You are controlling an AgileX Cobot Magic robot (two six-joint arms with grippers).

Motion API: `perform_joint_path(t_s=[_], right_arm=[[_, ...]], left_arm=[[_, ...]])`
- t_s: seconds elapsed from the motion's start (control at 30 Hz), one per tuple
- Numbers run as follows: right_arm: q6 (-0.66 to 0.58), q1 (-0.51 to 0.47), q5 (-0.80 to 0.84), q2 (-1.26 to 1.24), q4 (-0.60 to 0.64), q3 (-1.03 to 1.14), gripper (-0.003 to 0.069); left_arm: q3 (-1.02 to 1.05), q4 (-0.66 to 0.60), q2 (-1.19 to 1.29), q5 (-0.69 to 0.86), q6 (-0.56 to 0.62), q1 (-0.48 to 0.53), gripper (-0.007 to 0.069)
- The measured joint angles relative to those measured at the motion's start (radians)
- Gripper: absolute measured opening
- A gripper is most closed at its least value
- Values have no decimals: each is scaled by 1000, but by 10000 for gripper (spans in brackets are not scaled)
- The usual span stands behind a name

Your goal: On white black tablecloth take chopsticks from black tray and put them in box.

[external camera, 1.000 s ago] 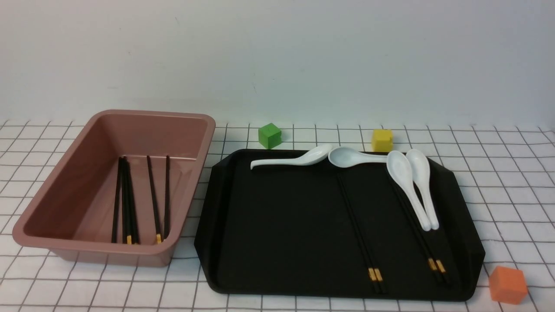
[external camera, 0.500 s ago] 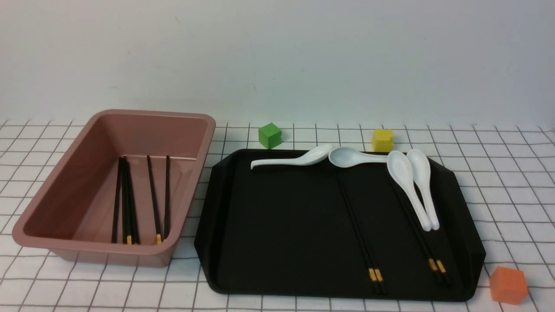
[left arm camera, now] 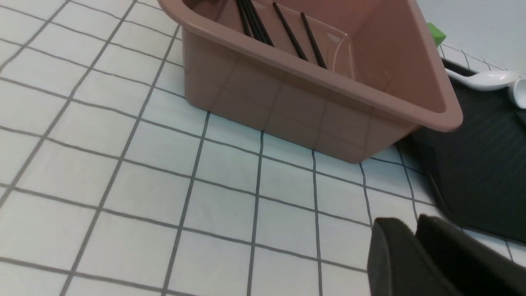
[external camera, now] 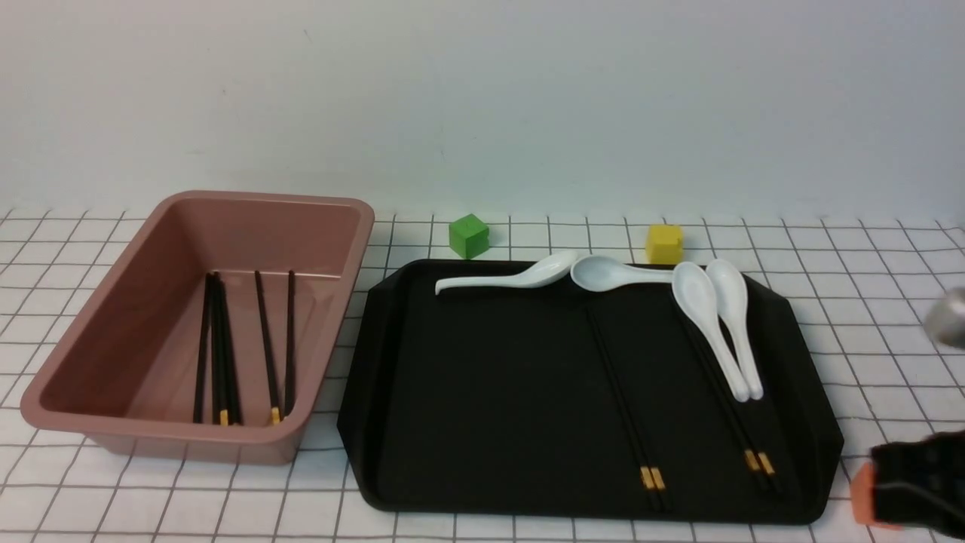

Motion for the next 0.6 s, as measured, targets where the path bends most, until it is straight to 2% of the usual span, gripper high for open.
perform_joint_path(t_s=[0.13, 0.33, 0.47, 0.6], right_arm=[[24, 140, -53, 204, -19, -103, 58], [218, 289, -31, 455, -221, -354, 95], [290, 329, 13, 584, -305, -469, 162], [308, 339, 24, 723, -330, -552, 276]], left_arm=[[0, 0, 0, 0, 0, 0, 93], [0, 0, 0, 0, 0, 0, 99], [0, 0, 0, 0, 0, 0, 104], [0, 0, 0, 0, 0, 0, 103]])
